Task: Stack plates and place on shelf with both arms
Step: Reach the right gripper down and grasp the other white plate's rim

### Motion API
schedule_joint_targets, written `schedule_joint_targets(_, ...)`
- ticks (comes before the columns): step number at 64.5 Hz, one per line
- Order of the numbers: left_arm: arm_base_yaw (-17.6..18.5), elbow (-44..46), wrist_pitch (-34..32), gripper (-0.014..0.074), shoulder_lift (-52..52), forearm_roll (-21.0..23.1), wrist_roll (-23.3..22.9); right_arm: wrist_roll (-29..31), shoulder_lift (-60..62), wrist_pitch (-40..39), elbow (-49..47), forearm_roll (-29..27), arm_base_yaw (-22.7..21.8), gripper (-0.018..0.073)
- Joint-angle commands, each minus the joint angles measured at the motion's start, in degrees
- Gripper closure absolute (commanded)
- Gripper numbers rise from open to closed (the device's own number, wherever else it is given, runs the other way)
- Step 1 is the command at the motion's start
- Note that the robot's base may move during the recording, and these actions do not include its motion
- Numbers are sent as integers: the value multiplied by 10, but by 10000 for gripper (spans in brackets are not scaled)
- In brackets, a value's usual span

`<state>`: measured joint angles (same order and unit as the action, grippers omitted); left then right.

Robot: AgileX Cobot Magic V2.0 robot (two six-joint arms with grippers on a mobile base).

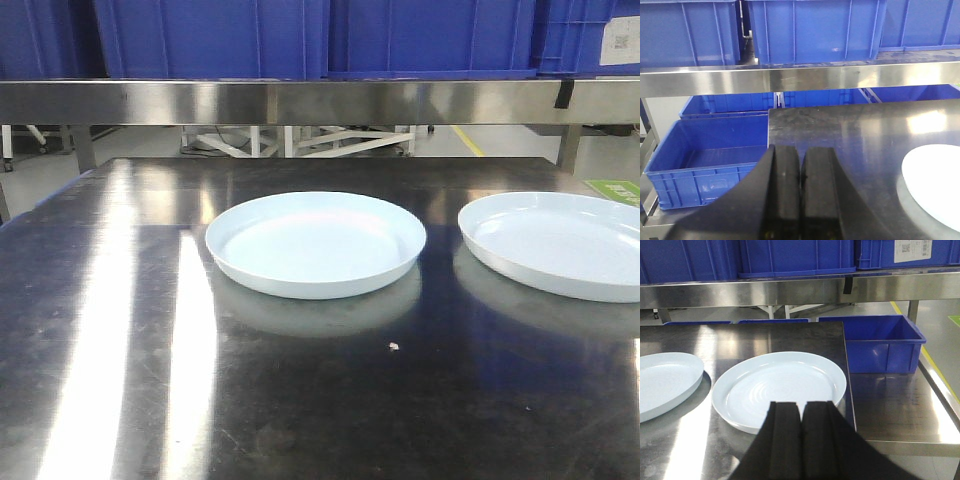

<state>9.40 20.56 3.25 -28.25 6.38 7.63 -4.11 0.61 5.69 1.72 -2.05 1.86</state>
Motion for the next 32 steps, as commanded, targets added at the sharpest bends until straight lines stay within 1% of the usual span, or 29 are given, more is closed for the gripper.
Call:
schedule_joint_targets(1, -1, 15, -45, 514, -2, 5, -4, 4, 11, -70, 0, 0, -1, 501)
schedule_joint_targets(5, -1, 15, -45, 514, -2, 5, -4, -8, 11, -83, -2, -11, -1, 501)
schedule_joint_targets(7, -1, 15, -45, 514, -2, 5, -4, -17, 11, -75, -5, -22, -1, 501)
schedule_joint_targets(15, -1, 15, -45, 514, -2, 5, -4, -23, -10, 11, -37, -55, -1, 501)
schedule_joint_targets(24, -1, 15, -45, 514, -2, 5, -4, -23, -77, 16, -82, -57, -1, 501)
schedule_joint_targets(32, -1, 15, -45, 514, -2, 5, -4, -23, -172, 33, -140, -57, -1, 501)
